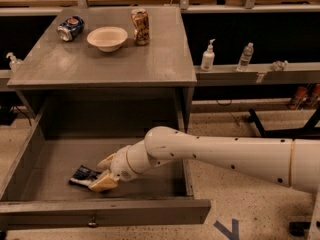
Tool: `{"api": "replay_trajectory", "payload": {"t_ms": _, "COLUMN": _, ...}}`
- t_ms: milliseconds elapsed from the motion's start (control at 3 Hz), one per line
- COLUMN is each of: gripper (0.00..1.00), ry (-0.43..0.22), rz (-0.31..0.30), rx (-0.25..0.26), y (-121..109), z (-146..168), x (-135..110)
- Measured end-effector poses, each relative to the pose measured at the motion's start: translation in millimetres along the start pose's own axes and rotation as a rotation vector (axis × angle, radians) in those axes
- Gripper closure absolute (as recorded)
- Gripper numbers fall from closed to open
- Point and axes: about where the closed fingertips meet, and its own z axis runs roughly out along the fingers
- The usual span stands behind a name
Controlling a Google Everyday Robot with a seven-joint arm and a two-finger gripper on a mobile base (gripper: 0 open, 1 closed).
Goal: Place rxbar blueberry into top drawer
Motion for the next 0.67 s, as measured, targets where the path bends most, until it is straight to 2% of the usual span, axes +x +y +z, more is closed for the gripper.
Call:
{"api": "replay_trajectory", "payload": {"t_ms": 333, "gripper": 0.0, "ry": 0.0, "rz": -0.001, "rx": -0.003, "y": 1.0, "z": 1.1, "x": -0.2}}
{"api": "replay_trajectory", "payload": {"t_ms": 667, "gripper": 0.0, "ry": 0.0, "rz": -0.001, "rx": -0.003, "y": 1.0, "z": 1.1, "x": -0.2}}
